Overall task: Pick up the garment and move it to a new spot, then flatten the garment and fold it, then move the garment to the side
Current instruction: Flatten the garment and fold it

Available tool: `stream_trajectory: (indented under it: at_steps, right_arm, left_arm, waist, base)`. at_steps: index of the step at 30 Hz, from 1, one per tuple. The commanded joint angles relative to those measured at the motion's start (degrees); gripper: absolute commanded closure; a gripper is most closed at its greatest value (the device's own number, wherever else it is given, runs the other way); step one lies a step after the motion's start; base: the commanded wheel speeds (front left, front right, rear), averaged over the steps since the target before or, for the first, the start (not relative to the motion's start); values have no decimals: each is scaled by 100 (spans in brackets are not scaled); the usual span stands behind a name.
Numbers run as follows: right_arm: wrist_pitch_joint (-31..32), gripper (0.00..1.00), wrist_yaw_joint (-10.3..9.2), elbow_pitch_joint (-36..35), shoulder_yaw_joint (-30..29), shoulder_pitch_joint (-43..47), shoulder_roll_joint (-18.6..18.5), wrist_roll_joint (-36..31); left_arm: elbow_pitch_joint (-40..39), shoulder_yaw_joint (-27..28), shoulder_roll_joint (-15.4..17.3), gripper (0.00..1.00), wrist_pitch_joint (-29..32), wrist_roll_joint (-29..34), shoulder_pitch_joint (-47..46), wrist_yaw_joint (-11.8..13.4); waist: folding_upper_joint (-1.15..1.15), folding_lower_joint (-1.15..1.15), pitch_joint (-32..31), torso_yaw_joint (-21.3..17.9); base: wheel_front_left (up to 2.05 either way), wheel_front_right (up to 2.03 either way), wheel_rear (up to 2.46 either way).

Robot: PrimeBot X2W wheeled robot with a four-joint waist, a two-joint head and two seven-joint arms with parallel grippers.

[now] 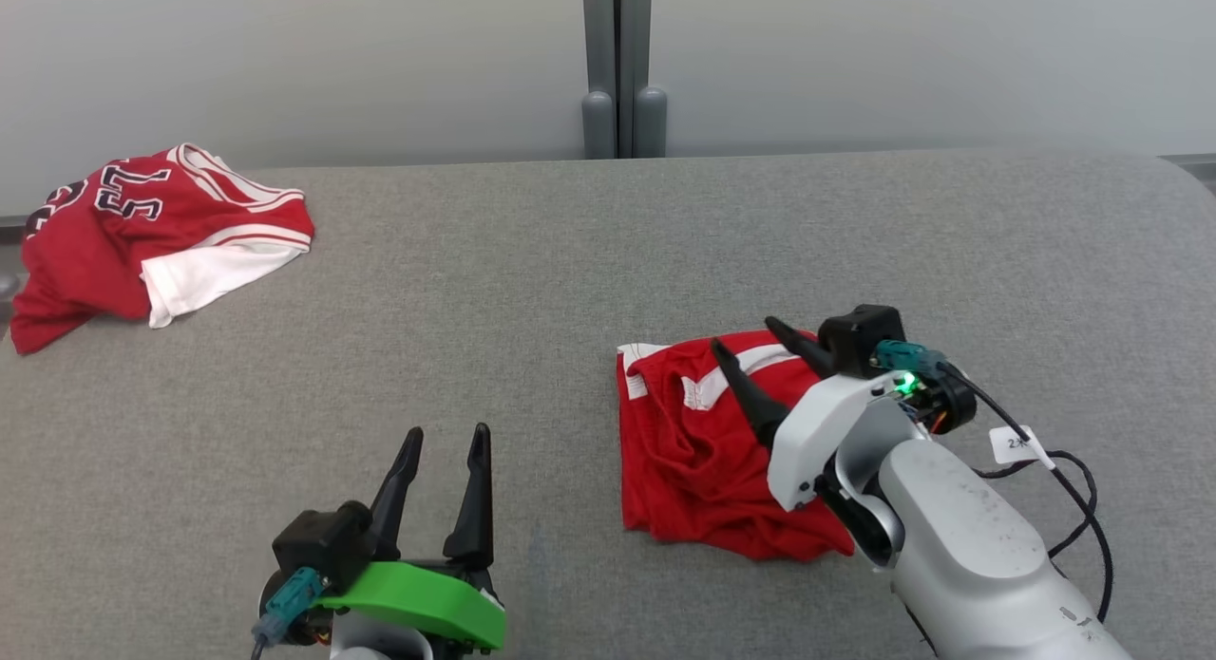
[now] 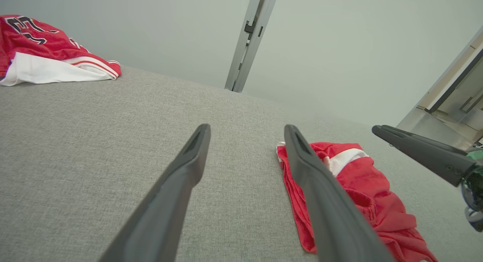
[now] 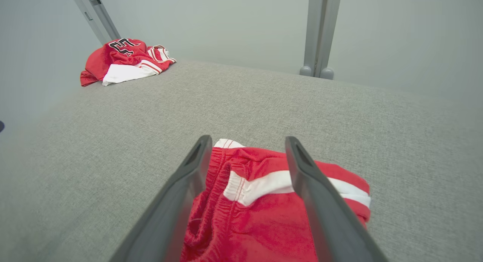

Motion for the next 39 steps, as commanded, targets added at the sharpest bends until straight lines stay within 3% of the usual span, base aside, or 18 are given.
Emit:
stream_trajectory:
  at_steps: [1, 7, 17, 27, 39]
  right_arm:
    - [-166, 0, -6, 13, -162, 42, -22, -212]
    - [-735, 0, -6, -146, -1101, 424, -24, -968]
    - [-1091, 0, -6, -1023, -2197, 1598, -22, -1507]
    - [-1113, 0, -6, -1700, -2355, 2434, -21, -1330]
    - [-1114, 0, -6, -1758, -2317, 2626, -21, -1155]
  left_arm:
    - [-12, 45, 10, 0, -3, 83, -102, 26]
    - [-29, 276, 11, 0, -3, 281, 38, 57]
    - [-156, 645, 12, 0, -3, 508, 498, 98]
    - [-257, 830, 12, 0, -3, 561, 933, 141]
    - [-226, 788, 12, 0, -3, 544, 953, 139]
  waist:
    - [0, 0, -63, -71]
    - [0, 0, -159, -201]
    - [0, 0, -243, -273]
    - [0, 0, -315, -311]
    - [0, 0, -325, -312]
  base:
    - [0, 0, 0]
    - [0, 0, 0]
    - [0, 0, 0]
    - [0, 0, 0]
    - [0, 0, 0]
